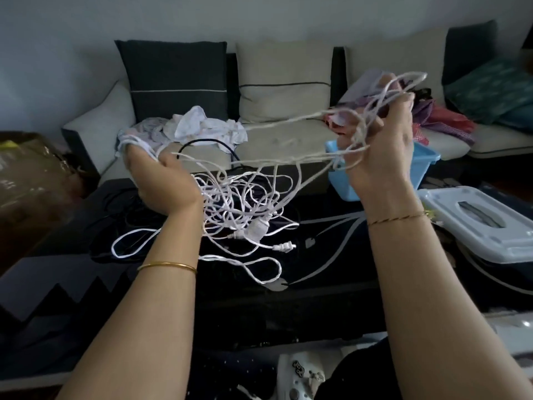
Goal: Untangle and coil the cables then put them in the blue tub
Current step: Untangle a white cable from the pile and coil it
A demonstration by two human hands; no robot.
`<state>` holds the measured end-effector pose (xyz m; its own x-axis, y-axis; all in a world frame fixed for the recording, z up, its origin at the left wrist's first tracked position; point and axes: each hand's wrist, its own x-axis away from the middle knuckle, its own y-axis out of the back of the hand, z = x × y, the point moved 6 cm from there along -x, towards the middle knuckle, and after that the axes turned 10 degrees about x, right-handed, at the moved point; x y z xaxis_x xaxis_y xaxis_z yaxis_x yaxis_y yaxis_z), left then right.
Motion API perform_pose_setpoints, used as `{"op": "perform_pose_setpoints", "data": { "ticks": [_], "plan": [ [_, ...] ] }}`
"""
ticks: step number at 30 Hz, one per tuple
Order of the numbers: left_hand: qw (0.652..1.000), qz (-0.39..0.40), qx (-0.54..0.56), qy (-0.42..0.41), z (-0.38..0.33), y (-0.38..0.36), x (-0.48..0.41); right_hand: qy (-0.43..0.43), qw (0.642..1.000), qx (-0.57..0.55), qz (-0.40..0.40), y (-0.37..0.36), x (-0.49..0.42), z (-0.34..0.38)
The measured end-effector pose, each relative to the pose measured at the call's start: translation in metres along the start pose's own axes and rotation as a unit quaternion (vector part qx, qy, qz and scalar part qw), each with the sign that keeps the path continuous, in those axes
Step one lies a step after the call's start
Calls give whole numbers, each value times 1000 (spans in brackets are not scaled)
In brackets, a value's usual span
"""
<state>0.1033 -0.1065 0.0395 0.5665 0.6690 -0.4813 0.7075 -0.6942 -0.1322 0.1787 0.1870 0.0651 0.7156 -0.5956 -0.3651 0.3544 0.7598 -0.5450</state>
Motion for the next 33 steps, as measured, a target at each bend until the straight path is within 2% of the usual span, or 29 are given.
{"op": "perform_pose_setpoints", "data": {
  "ticks": [1, 3, 4, 6, 8, 9, 12, 14, 16, 19, 21, 22, 26, 29, 30, 32, 33],
  "plan": [
    [1000, 3, -21, 1, 4, 1, -3, 65, 993, 97, -30, -1, 3, 6],
    [996, 40, -85, -3, 6, -3, -3, 186, 946, 261, -54, -10, 12, 14],
    [991, 75, -114, -12, 7, -7, -1, 224, 921, 315, -45, -16, 15, 12],
    [976, 152, -152, -30, 3, -18, 4, 248, 876, 413, -23, -19, 16, 3],
    [962, 224, -155, -29, -1, -29, 11, 215, 826, 521, -17, -12, 10, -9],
    [956, 268, -122, -7, -3, -36, 16, 179, 797, 577, -20, -5, 7, -14],
    [907, 389, 23, 156, -8, -54, 38, 24, 679, 732, -49, 23, 3, -32],
    [857, 448, 55, 248, -11, -62, 55, -32, 626, 776, -67, 33, 6, -32],
    [808, 504, 72, 297, -11, -70, 71, 14, 637, 769, -50, 28, 5, -24],
    [754, 568, 71, 322, -13, -76, 93, 103, 707, 689, 119, -2, 7, -31],
    [716, 607, 91, 332, -17, -79, 105, 105, 726, 646, 210, -15, 12, -47],
    [696, 625, 101, 339, -18, -80, 110, 106, 729, 638, 224, -17, 13, -53],
    [610, 657, 158, 414, -21, -79, 119, 94, 784, 578, 209, -12, 12, -59],
    [528, 664, 232, 475, -26, -76, 122, 70, 826, 528, 184, -5, 9, -59],
    [485, 669, 281, 489, -30, -76, 121, 54, 835, 518, 177, -2, 9, -60],
    [373, 657, 406, 514, -39, -78, 117, 20, 840, 513, 175, 2, 12, -65],
    [355, 624, 463, 520, -42, -81, 111, 3, 831, 523, 187, 3, 15, -69]
  ]
}}
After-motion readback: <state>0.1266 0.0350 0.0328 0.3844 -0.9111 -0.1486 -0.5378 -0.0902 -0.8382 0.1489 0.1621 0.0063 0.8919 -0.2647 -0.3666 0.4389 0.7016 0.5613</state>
